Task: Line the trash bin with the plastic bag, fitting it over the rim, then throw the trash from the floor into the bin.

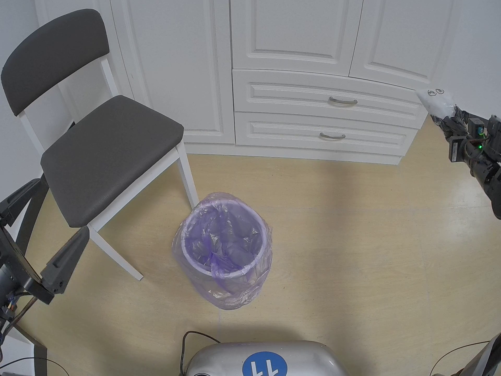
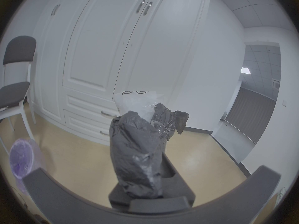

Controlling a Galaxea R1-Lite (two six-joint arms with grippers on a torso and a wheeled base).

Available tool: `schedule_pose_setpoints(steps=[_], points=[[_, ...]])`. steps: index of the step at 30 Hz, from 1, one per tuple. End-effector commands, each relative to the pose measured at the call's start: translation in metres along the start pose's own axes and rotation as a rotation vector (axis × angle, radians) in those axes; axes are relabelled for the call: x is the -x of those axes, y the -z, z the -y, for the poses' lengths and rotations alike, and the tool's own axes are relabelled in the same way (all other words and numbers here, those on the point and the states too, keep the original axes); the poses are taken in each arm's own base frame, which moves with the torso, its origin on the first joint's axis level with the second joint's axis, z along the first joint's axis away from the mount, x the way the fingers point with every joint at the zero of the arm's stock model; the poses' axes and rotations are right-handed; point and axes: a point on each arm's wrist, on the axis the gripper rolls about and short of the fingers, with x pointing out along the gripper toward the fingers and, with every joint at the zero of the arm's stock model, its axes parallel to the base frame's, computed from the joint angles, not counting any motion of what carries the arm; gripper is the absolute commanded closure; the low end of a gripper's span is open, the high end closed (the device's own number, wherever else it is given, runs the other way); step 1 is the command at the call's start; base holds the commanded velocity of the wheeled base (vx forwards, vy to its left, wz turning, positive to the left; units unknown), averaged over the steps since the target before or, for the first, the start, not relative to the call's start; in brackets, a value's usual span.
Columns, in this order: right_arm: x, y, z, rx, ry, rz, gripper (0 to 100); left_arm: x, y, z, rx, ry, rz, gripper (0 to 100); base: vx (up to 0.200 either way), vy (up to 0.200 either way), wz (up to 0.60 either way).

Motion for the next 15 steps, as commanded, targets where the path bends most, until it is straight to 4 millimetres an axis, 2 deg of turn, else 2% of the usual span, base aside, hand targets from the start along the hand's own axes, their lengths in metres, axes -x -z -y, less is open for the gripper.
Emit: schedule_pose_setpoints(steps=[1, 2, 3, 5, 6, 8, 11, 13, 15], points=[[0.032, -0.056, 0.011, -0.024, -0.006, 0.111, 100, 0.006, -0.008, -0.003, -0.002, -0.02, 0.048, 0, 0.0, 0.0, 0.0], [0.054, -0.073, 0.009, -0.013, -0.056, 0.093, 100, 0.007, -0.011, -0.004, -0.002, -0.024, 0.059, 0, 0.0, 0.0, 0.0], [0.07, -0.081, 0.008, 0.008, -0.1, 0.069, 100, 0.008, -0.013, -0.004, -0.002, -0.028, 0.068, 0, 0.0, 0.0, 0.0], [0.097, -0.093, 0.006, 0.086, -0.2, 0.024, 100, 0.009, -0.015, -0.005, 0.0, -0.033, 0.079, 0, 0.0, 0.0, 0.0], [0.103, -0.095, 0.004, 0.105, -0.233, 0.018, 100, 0.009, -0.015, -0.005, 0.0, -0.034, 0.082, 0, 0.0, 0.0, 0.0], [0.126, -0.098, -0.002, 0.24, -0.386, 0.007, 100, 0.012, -0.018, -0.007, 0.0, -0.043, 0.101, 0, 0.0, 0.0, 0.0], [0.134, -0.095, -0.011, 0.468, -0.462, 0.039, 100, 0.015, -0.022, -0.008, -0.001, -0.05, 0.123, 0, 0.0, 0.0, 0.0], [0.134, -0.093, -0.014, 0.57, -0.478, 0.056, 100, 0.015, -0.025, -0.009, 0.0, -0.056, 0.131, 0, 0.0, 0.0, 0.0], [0.132, -0.086, -0.02, 0.751, -0.492, 0.076, 100, 0.015, -0.027, -0.01, 0.006, -0.059, 0.14, 0, 0.0, 0.0, 0.0]])
